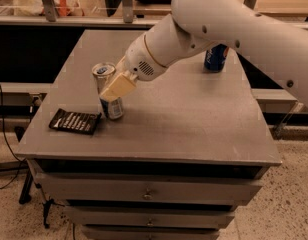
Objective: Move redbull can near rxbar chocolate
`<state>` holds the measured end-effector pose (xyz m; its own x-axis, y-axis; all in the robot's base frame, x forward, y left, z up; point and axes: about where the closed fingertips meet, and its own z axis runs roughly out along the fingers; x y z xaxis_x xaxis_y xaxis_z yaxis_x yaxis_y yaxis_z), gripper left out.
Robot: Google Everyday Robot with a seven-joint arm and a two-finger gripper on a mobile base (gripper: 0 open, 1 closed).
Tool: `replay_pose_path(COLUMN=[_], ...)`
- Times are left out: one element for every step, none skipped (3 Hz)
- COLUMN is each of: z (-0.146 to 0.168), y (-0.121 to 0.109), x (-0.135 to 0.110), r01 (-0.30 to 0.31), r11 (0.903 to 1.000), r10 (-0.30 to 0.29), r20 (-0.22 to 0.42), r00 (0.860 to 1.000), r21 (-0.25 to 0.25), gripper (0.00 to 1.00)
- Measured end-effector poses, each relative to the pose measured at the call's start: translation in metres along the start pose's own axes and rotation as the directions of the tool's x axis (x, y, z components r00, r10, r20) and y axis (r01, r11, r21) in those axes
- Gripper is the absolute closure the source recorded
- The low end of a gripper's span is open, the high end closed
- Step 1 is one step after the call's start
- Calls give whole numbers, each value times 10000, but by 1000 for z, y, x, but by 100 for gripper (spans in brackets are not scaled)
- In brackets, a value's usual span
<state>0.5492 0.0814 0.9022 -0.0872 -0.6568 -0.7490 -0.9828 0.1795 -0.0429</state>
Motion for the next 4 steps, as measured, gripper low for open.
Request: replay_pose_path(z=[1, 1, 1, -5], y=[0, 0, -1, -3], x=[1, 2, 2, 6], r01=[-4, 6, 7, -24], r11=[10000, 10000, 10000, 10000], r10=[4, -6, -7, 24], r20=[84, 112, 108, 5], r00=[10000, 9999, 9999, 10000], r21=[17, 7, 0, 58], gripper=[35, 13, 0, 0])
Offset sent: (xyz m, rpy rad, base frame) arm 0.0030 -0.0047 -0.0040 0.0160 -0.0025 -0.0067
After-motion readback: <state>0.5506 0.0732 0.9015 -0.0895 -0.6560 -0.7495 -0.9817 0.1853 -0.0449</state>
